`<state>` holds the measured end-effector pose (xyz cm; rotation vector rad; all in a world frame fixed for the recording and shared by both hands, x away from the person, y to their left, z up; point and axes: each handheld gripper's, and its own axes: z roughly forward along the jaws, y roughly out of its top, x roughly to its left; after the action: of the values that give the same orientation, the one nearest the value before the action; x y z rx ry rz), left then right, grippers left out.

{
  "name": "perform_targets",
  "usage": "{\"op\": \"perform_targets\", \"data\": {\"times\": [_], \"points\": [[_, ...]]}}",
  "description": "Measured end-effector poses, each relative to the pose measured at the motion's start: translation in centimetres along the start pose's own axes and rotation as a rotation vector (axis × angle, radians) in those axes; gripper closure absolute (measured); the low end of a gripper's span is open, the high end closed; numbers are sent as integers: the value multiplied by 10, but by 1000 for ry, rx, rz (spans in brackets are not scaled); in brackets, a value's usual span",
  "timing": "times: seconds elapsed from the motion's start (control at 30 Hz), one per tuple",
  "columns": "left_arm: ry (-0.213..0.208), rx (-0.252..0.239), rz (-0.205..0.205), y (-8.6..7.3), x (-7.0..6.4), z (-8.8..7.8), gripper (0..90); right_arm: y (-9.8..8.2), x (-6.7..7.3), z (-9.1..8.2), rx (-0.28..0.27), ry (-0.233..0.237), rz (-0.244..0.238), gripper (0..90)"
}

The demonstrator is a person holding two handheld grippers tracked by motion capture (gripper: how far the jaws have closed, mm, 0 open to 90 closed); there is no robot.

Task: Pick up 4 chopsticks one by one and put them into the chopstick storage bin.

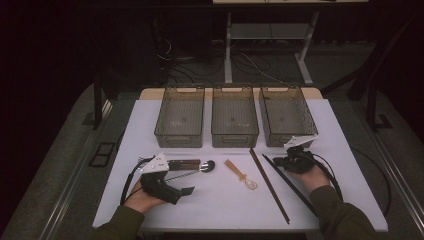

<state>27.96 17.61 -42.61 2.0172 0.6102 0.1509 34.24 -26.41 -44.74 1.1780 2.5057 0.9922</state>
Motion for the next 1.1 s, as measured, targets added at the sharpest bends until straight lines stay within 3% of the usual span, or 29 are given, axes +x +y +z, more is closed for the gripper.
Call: {"op": "perform_targets", "data": {"times": [0.33, 0.53, 0.67, 0.9, 1.1], "points": [[-3, 0, -1, 0, 0, 0, 26, 1, 3, -2, -3, 13, 2, 893], [-4, -3, -1, -1, 1, 0, 26, -4, 2, -26, -48, 43, 43, 765], [-5, 1, -1, -1, 1, 0, 26, -17, 8, -44, -59, 48, 37, 710], [-5, 2, -2, -1, 0, 0, 27, -38, 22, -62, -37, 53, 20, 686], [-5, 5, 0, -1, 1, 1, 27, -58, 27, -72, -7, 20, 28, 686]]}}
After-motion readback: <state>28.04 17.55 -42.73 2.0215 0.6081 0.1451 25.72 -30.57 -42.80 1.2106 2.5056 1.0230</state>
